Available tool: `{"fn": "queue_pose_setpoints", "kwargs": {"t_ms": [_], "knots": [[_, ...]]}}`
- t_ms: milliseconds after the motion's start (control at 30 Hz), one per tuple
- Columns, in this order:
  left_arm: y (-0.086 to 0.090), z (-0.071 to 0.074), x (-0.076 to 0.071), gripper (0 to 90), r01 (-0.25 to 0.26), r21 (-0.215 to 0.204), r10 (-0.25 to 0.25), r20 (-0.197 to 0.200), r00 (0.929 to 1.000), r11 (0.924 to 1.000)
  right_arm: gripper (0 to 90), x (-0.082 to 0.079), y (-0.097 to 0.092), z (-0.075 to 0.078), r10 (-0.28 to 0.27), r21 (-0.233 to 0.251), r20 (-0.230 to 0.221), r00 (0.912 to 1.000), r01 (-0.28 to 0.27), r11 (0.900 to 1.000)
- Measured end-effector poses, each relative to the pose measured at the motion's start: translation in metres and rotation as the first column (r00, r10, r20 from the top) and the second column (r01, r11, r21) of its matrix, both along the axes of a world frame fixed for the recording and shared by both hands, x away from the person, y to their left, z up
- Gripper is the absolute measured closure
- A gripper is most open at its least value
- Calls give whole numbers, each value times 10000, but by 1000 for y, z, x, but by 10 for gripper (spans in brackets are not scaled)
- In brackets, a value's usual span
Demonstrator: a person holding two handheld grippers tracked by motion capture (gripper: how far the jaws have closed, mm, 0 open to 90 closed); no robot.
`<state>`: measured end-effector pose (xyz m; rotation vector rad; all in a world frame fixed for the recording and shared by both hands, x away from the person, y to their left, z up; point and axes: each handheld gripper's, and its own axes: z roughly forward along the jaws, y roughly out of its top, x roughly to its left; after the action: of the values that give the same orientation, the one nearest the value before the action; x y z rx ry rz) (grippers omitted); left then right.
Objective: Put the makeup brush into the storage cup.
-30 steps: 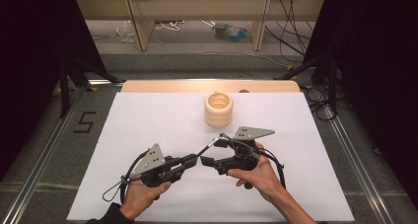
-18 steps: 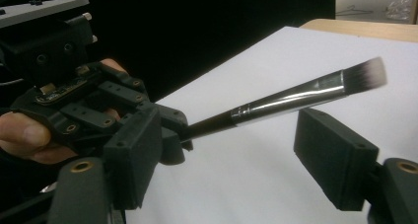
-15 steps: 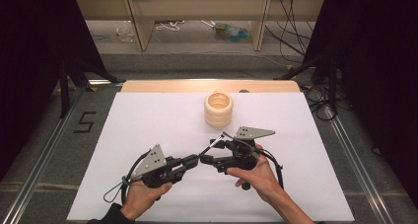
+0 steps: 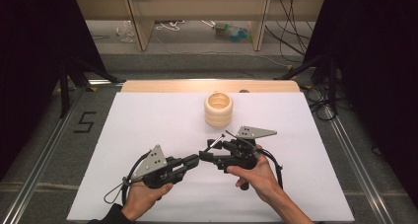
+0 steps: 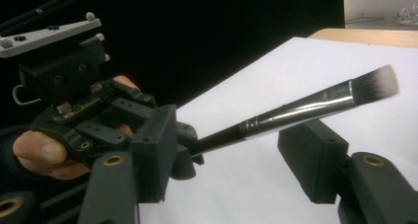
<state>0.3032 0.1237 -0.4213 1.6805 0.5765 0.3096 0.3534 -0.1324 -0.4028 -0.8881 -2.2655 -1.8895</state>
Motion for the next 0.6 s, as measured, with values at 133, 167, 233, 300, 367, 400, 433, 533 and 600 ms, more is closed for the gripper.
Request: {"fn": "queue_pose_setpoints", "kwargs": {"t_ms": [133,167,233,300,367,400,433,533,600], "knots": [[0,0,0,834,-1,-26,1,10,10000,10000,436,0,0,0,64,96,-48,10000,-64,9999],[0,0,0,834,10,-31,-10,7,10000,10000,445,0,0,-1,43,81,-40,10000,-43,10000],[0,0,0,834,6,-39,-6,11,10000,10000,452,0,0,-1,55,92,-66,10000,-54,9999],[0,0,0,834,14,-91,-13,27,10000,10000,463,0,0,-1,45,120,-44,10000,-44,9999],[0,1,0,834,37,-71,-36,98,9999,10000,472,0,0,-1,49,152,37,10000,-49,9999],[0,1,0,834,33,-83,-32,85,10000,10000,477,0,0,-1,59,231,27,10000,-59,9997],[0,1,0,834,37,-70,-36,93,10000,10000,479,0,0,-1,68,240,8,10000,-68,9997],[-1,0,-1,834,-5,-99,6,47,10000,10000,494,0,0,-1,75,219,1,10000,-75,9997],[-1,1,-1,834,7,-120,-6,74,10000,9999,503,0,0,-1,80,248,1,10000,-80,9997]]}}
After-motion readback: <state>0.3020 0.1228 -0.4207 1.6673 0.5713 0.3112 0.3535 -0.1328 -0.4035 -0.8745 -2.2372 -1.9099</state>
